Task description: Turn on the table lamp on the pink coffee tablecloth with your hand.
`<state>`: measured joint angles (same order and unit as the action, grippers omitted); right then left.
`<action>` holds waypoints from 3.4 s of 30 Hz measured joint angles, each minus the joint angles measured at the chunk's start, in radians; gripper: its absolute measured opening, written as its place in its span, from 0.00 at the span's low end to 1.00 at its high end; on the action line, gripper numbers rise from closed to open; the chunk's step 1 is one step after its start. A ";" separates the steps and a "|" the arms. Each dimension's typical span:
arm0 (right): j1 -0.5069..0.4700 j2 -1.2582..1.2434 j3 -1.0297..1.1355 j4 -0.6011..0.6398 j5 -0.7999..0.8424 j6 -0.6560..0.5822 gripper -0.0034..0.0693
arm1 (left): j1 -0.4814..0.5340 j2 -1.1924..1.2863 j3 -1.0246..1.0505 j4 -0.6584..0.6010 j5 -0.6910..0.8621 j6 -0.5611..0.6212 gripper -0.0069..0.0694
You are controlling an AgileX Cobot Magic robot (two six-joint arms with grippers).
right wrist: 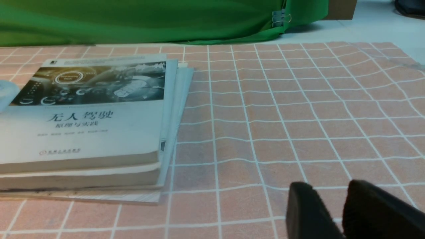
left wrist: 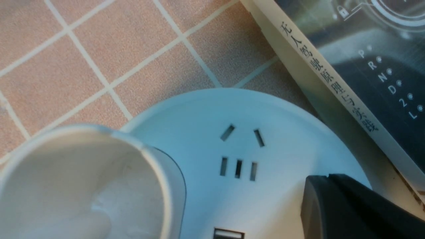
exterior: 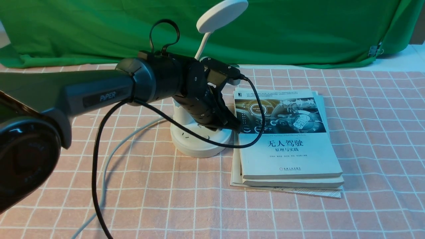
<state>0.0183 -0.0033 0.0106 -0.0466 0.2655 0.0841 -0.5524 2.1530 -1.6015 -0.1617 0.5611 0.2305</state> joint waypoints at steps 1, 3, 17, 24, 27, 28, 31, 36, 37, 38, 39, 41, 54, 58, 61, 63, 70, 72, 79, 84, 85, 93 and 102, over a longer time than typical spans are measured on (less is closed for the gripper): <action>0.000 0.000 0.000 0.000 0.000 0.000 0.37 | 0.000 0.001 -0.001 0.000 0.002 0.000 0.12; 0.000 0.000 0.000 0.000 0.000 0.000 0.37 | 0.000 0.001 -0.001 0.000 0.003 0.000 0.12; 0.000 0.000 0.000 0.000 0.000 0.000 0.37 | 0.000 -0.245 0.029 0.093 0.180 -0.106 0.12; 0.000 0.000 0.000 0.000 0.000 0.000 0.37 | 0.000 -0.522 0.194 0.104 0.226 -0.162 0.12; 0.000 0.000 0.000 0.000 0.000 0.000 0.37 | 0.000 -0.644 0.339 0.104 0.191 -0.194 0.12; 0.000 0.000 0.000 0.000 0.000 0.000 0.37 | 0.000 -0.707 0.397 0.104 0.176 -0.208 0.12; 0.000 0.000 0.000 0.000 0.000 0.000 0.37 | 0.000 -0.834 0.529 0.104 0.153 -0.243 0.12; 0.000 0.000 0.000 0.000 0.000 0.000 0.37 | 0.000 -1.095 0.758 0.104 0.105 -0.320 0.12; 0.000 0.000 0.000 0.000 0.000 0.000 0.37 | 0.000 -1.149 0.795 0.104 0.089 -0.333 0.12; 0.000 0.000 0.000 0.000 0.000 0.000 0.37 | 0.000 -1.203 0.829 0.104 0.074 -0.342 0.12; 0.000 0.000 0.000 0.000 0.000 0.000 0.37 | 0.000 -1.256 0.859 0.104 0.057 -0.349 0.12; 0.000 0.000 0.000 0.000 0.000 0.000 0.37 | 0.000 -1.334 0.902 0.105 0.021 -0.359 0.12; 0.000 0.000 0.000 0.000 0.000 0.000 0.37 | 0.000 -1.627 0.986 0.142 -0.041 -0.363 0.12; 0.000 0.000 0.000 0.000 0.000 0.000 0.37 | 0.000 -1.630 0.986 0.173 -0.048 -0.363 0.12; 0.000 0.000 0.000 0.000 0.000 0.000 0.37 | 0.000 -1.634 1.001 0.191 -0.078 -0.363 0.12; 0.000 0.000 0.000 0.000 0.000 0.000 0.37 | 0.007 -1.657 1.046 0.217 -0.142 -0.363 0.12; 0.000 0.000 0.000 0.000 0.001 0.000 0.37 | 0.250 -1.856 1.317 0.200 -0.474 -0.363 0.12; 0.000 0.000 0.000 0.000 0.000 0.000 0.37 | 0.338 -1.912 1.388 0.185 -0.532 -0.363 0.12; 0.000 0.000 0.000 0.000 0.000 0.000 0.37 | 0.613 -2.113 1.596 0.162 -0.598 -0.369 0.12; 0.000 0.000 0.000 0.000 0.000 0.000 0.37 | 0.658 -2.151 1.605 0.156 -0.555 -0.384 0.12; 0.000 0.000 0.000 0.000 0.000 0.000 0.37 | 0.660 -2.152 1.607 0.156 -0.531 -0.384 0.12; 0.000 0.000 0.000 0.000 0.000 0.000 0.37 | 0.649 -2.152 1.607 0.155 -0.436 -0.383 0.12; 0.000 0.000 0.000 0.000 0.000 0.000 0.37 | 0.585 -2.153 1.607 0.138 -0.360 -0.350 0.12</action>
<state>0.0183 -0.0033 0.0106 -0.0466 0.2655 0.0841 0.0328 -0.0005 0.0051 -0.0240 0.2014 -0.1191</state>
